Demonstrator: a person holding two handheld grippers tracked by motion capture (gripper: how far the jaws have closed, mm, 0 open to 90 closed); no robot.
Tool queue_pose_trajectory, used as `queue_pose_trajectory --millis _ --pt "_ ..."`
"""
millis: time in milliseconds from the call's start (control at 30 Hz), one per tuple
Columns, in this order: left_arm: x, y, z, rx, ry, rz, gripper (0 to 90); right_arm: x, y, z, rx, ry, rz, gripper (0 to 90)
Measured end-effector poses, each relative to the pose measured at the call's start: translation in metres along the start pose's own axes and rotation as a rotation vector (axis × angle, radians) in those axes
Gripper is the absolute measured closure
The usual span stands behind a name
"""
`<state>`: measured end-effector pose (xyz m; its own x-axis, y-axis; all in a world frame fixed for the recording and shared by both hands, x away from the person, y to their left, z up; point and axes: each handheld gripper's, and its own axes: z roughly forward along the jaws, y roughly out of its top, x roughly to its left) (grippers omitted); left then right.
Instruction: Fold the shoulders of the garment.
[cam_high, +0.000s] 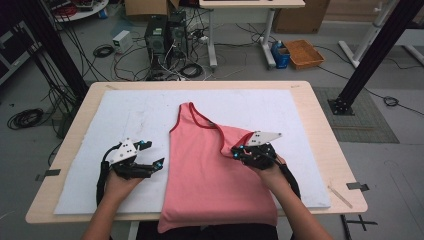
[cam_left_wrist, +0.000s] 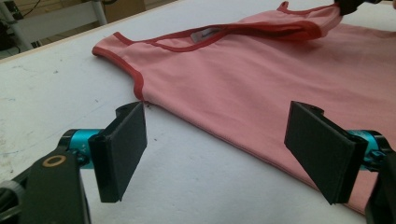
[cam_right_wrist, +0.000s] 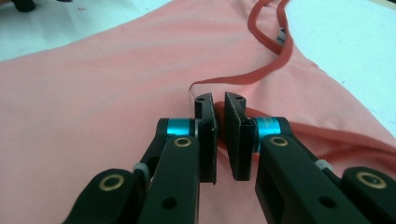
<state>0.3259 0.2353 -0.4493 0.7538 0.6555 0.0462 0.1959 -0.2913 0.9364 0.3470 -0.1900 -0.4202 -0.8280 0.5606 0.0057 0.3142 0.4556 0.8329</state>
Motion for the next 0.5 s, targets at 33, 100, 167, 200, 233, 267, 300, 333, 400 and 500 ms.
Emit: queue_pose_trajectory --millis 33,100,167,200,233,267,300,333,400,500 --pt "0.000 0.000 0.000 0.002 0.001 0.002 21.2 0.001 -0.002 -0.003 -0.006 -0.004 0.004 84.0" --pt "0.000 0.000 0.000 0.002 0.001 0.002 21.2 0.003 -0.007 -0.009 -0.010 0.003 0.024 84.0" --pt "0.000 0.000 0.000 0.004 0.002 0.003 21.2 0.004 -0.014 -0.011 -0.009 0.007 0.051 84.0" --pt "0.000 0.000 0.000 0.002 0.004 0.003 21.2 0.007 -0.021 -0.012 0.016 0.000 0.059 84.0" --pt "0.000 0.000 0.000 0.004 0.003 0.003 21.2 0.007 -0.021 -0.012 0.016 0.000 0.059 84.0" --pt "0.000 0.000 0.000 0.005 0.003 0.006 21.2 0.008 -0.024 -0.012 0.026 -0.008 0.052 84.0" --pt "0.000 0.000 0.000 0.005 0.003 0.006 21.2 0.009 -0.028 -0.012 0.035 -0.017 0.041 83.9" --pt "0.000 0.000 0.000 0.005 0.003 0.006 21.2 0.010 -0.030 -0.012 0.048 -0.023 0.039 83.8" --pt "0.000 0.000 0.000 0.005 0.003 0.006 21.2 0.010 -0.034 -0.011 0.057 -0.024 0.036 83.5" --pt "0.000 0.000 0.000 0.003 0.002 0.002 21.2 0.011 -0.039 -0.008 0.097 -0.049 0.021 79.7"
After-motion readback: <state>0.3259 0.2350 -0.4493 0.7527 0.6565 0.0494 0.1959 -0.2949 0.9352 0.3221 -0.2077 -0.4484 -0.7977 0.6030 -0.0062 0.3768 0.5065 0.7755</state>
